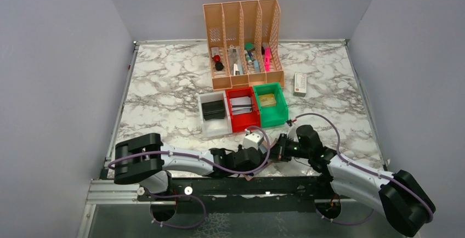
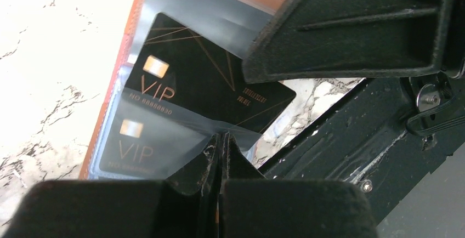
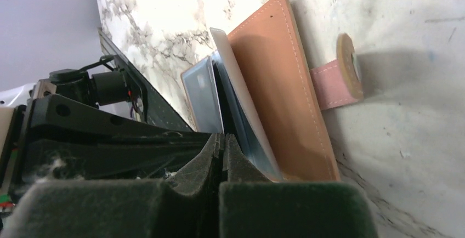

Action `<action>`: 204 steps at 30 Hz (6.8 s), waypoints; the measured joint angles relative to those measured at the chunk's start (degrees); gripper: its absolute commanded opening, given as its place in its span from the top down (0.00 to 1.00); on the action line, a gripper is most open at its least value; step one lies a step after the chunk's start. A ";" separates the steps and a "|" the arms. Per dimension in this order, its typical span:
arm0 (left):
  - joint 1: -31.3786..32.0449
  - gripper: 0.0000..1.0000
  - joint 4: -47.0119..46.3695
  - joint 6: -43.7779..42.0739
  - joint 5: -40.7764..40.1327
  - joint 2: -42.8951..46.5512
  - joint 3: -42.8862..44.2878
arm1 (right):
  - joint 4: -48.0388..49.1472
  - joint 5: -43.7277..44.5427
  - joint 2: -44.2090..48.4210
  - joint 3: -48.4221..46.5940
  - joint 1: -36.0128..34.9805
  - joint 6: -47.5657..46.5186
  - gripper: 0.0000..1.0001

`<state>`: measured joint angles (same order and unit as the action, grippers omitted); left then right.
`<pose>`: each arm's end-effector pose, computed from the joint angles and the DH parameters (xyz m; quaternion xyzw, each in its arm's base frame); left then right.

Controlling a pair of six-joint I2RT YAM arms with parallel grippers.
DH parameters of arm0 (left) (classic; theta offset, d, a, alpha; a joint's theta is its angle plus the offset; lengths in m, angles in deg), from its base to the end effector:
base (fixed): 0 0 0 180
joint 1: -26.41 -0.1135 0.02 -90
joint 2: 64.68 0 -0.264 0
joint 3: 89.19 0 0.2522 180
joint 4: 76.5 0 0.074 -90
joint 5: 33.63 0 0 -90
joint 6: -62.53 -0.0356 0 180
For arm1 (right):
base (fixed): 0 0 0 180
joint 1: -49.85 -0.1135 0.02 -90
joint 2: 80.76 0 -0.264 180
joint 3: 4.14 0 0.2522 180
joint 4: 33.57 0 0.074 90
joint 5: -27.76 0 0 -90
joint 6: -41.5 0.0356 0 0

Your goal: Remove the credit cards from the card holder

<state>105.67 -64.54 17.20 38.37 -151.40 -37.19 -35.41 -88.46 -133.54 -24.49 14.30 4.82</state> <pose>0.0641 -0.2791 0.1550 0.2178 0.8936 -0.2534 0.2997 0.1216 0.1062 0.1288 0.0282 0.8671 0.4619 0.1847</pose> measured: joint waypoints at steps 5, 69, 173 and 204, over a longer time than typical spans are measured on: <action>0.00 0.97 0.35 0.20 -0.04 1.95 -1.60 | -3.10 -0.02 0.28 0.00 -0.52 -0.24 0.99; -1.40 0.55 5.81 -1.68 -3.69 4.85 -1.31 | -11.93 3.08 10.10 -4.42 -0.52 -2.43 0.99; -65.81 0.01 34.07 -25.86 -0.63 39.19 3.61 | 4.22 38.18 -52.19 -56.28 -22.25 -98.12 0.64; -65.81 0.01 33.55 -25.90 2.08 37.75 3.23 | -23.80 31.19 -16.90 -24.26 -34.42 -20.72 0.46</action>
<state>39.86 -30.99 -8.70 40.45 -113.65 -33.96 -59.21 -57.27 -150.43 -48.75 -20.12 -15.90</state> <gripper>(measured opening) 0.987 0.532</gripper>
